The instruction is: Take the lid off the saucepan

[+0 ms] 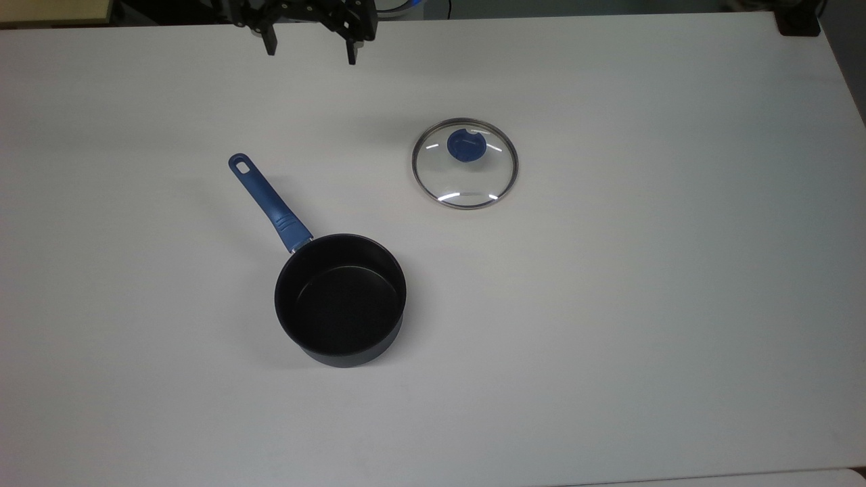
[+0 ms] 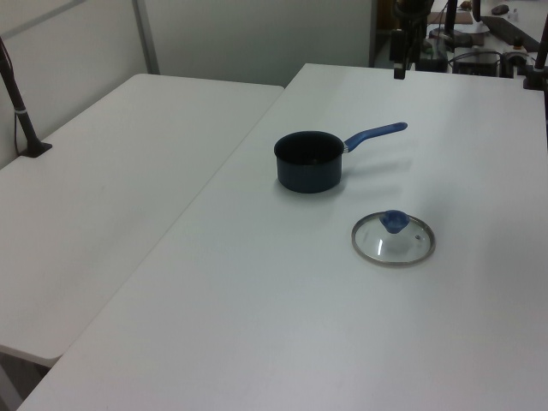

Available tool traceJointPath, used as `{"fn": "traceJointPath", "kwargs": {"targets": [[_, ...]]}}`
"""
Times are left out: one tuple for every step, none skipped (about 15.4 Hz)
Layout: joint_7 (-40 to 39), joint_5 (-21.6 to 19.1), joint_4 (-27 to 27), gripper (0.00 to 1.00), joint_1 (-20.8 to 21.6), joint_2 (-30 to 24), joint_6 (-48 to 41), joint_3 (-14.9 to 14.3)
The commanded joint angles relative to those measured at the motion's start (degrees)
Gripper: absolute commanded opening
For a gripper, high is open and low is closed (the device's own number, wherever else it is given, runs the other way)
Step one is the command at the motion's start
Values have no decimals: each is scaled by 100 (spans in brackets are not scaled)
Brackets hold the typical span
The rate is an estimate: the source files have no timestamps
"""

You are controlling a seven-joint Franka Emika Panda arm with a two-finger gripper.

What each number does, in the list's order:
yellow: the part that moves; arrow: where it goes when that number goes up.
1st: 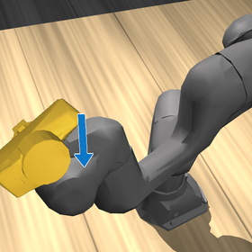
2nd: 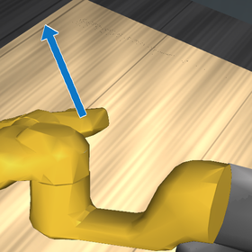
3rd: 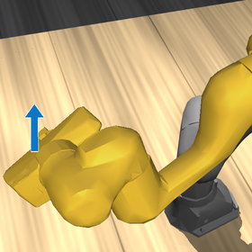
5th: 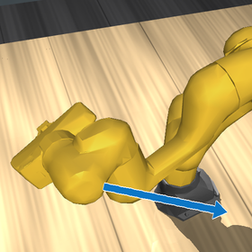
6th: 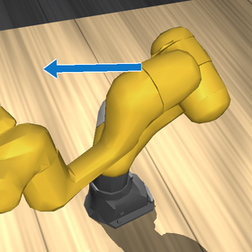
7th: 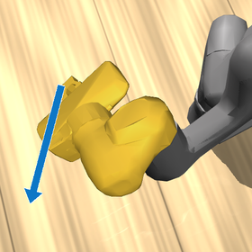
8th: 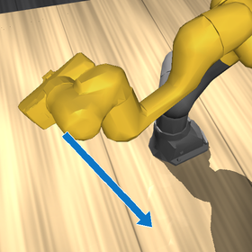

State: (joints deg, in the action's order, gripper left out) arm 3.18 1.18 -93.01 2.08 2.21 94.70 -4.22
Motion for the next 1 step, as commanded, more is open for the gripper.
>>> {"fn": "traceJointPath", "kwargs": {"targets": [[-72, -65, 90, 100, -6, -36, -207, -44]]}}
